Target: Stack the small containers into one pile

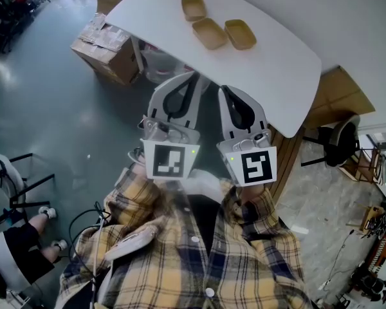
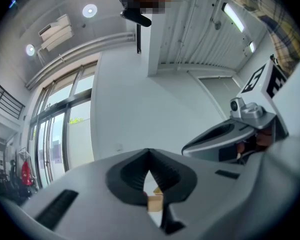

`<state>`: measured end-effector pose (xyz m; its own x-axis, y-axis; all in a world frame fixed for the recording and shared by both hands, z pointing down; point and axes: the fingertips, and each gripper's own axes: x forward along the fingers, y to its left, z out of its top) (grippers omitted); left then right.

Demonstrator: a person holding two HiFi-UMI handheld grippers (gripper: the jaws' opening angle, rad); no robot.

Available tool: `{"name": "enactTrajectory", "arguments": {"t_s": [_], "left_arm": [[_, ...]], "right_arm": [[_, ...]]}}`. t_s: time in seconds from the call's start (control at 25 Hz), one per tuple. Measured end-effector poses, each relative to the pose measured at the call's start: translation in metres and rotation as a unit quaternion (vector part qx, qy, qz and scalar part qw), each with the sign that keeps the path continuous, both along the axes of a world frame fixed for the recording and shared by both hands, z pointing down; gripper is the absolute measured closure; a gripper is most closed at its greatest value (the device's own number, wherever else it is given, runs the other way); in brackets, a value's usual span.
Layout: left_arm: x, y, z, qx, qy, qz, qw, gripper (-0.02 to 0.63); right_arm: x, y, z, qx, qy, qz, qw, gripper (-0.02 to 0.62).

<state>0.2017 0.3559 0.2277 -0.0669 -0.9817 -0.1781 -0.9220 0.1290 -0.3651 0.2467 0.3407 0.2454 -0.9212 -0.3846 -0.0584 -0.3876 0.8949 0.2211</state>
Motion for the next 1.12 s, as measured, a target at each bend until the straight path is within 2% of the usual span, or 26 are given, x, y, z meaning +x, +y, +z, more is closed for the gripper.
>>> {"name": "enactTrajectory", "arguments": {"t_s": [0.28, 0.68, 0.88, 1.12], "left_arm": [[-0.039, 0.003, 0.009, -0.003, -0.006, -0.015, 0.9999, 0.588], [-0.097, 0.008, 0.022, -0.009, 0.014, -0.048, 0.9987, 0.588], [-0.121, -0.027, 0.037, -0.016, 0.017, -0.057, 0.9981, 0.588], [-0.172, -0.101, 0.037, -0.011, 0.012, -0.058, 0.9982, 0.588]], "right_arm": [[-0.026, -0.009, 0.011, -0.001, -0.003, 0.001, 1.0, 0.58], [-0.064, -0.021, 0.024, -0.01, 0.012, -0.007, 1.0, 0.58], [-0.089, -0.06, 0.034, -0.012, 0.001, -0.013, 1.0, 0.58], [-0.147, -0.128, 0.037, -0.006, -0.003, -0.029, 1.0, 0.58]]}}
